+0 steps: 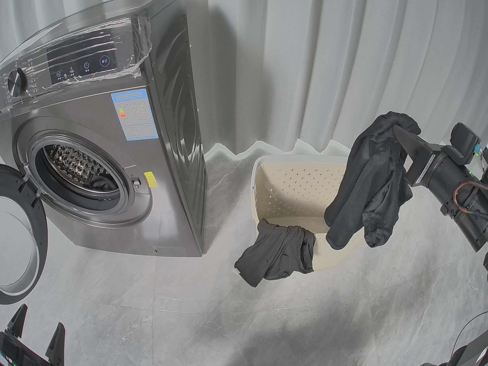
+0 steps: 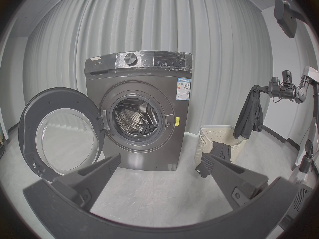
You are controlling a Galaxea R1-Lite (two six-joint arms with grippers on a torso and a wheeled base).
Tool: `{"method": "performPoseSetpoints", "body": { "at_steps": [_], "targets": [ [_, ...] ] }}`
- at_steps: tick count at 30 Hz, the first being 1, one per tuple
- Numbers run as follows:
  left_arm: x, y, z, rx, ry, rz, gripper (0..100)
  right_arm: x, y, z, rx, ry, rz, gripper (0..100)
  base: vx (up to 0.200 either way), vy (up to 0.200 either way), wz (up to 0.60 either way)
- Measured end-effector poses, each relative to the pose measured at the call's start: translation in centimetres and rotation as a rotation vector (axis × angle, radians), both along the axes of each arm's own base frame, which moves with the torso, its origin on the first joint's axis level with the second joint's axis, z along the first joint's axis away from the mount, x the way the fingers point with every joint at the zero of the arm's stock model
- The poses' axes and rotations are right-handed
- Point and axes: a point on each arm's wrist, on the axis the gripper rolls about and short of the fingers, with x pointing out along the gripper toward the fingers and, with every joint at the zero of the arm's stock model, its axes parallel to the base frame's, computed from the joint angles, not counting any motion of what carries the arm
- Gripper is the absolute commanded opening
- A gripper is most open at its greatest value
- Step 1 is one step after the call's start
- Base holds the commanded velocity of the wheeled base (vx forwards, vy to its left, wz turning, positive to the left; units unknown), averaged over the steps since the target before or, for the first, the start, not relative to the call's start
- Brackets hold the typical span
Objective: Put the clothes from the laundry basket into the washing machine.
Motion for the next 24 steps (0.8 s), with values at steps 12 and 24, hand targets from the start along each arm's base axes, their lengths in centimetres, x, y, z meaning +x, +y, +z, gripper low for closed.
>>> {"method": "performPoseSetpoints", "body": {
  "at_steps": [12, 24],
  "targets": [
    [0.00, 0.00, -0.01, -0.004, 0.001, -0.001, 100, -0.19, 0.09, -0.19, 0.005, 0.004, 0.012, 0, 0.000, 0.150, 0.00],
    [0.00, 0.00, -0.02, -0.009, 0.002, -0.002, 100, -0.26, 0.21, -0.99, -0.008, 0.028, 0.021, 0, 0.000, 0.200, 0.00]
  ]
}}
